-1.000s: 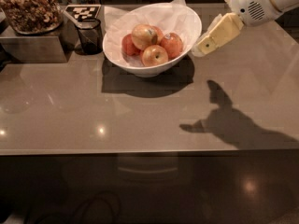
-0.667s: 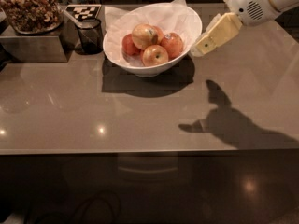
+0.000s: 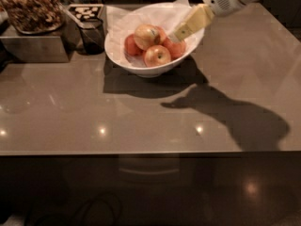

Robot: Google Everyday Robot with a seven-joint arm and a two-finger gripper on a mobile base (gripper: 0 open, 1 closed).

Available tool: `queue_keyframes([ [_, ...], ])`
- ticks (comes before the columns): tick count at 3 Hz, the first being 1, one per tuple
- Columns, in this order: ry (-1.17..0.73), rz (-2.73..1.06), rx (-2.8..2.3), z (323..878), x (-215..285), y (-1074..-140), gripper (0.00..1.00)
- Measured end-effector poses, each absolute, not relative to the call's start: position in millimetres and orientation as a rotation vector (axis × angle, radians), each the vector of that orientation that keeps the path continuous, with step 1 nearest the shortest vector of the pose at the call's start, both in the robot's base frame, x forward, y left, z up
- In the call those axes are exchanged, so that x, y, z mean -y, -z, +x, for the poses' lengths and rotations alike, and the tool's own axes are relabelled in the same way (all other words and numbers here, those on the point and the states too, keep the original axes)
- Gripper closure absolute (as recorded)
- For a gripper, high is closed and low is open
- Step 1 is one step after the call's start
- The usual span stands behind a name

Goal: Pick apple from white bowl

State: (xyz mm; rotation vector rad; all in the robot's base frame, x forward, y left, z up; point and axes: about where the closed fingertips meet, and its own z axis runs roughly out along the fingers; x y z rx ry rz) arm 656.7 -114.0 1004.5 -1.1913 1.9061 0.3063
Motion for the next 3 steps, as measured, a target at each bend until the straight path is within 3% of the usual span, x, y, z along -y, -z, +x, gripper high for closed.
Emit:
queue_keyframes([
  [1, -0.34, -1.259, -1.908, 696.3, 76.3, -991.7, 0.01],
  [2, -0.339, -1.255, -1.908, 693.1, 78.3, -991.9, 0.2],
  [3, -0.339, -1.255, -1.908, 693.2, 78.1, -991.9, 0.21],
])
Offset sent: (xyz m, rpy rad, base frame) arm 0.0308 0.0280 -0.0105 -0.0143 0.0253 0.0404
